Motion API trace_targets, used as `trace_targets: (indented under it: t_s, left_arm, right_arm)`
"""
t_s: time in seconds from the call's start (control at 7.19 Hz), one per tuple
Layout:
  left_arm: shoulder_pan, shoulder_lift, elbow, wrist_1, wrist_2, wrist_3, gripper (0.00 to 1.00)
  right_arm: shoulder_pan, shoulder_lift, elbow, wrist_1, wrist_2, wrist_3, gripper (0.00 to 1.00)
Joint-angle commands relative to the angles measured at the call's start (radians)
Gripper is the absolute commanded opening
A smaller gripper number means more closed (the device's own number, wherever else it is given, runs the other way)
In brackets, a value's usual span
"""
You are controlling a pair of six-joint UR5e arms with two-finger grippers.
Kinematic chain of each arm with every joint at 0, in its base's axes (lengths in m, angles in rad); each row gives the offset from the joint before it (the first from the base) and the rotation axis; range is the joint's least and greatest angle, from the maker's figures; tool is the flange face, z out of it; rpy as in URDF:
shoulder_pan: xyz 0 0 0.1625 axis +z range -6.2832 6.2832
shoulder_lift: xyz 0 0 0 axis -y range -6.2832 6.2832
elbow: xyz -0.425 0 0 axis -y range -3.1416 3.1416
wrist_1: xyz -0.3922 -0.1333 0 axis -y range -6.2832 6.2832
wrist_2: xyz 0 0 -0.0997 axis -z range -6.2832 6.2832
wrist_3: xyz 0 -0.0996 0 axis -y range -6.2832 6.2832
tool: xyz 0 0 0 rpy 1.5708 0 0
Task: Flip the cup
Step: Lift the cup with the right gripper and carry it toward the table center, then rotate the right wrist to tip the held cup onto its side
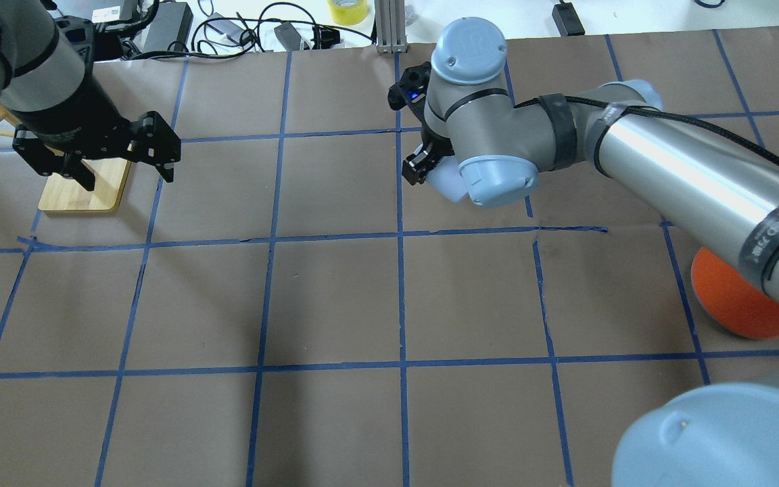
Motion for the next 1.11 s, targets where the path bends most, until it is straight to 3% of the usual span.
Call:
trace_targets:
  t_s: [0.0,0.28,0.7,0.97]
  left_arm:
    - [0.113,-0.012,0.014,0.004,-0.019,0.010,1.00]
    - [0.161,-0.009,0.011,0.005,-0.010,0.093,1.00]
    - [0.212,-0.011,-0.004,0.001,-0.018,0.133,1.00]
    - [0.212,-0.012,-0.004,-0.001,-0.019,0.133,1.00]
  right_arm:
    - [0.070,0.027,-0.007,-0.005,0.025,-0.227,0.00]
    - [0.110,0.091,-0.007,-0.153,0.068,-0.433,0.00]
    - [0.128,0.134,-0.007,-0.154,0.083,-0.449,0.00]
    - [0.130,0.140,-0.007,-0.160,0.083,-0.461,0.07]
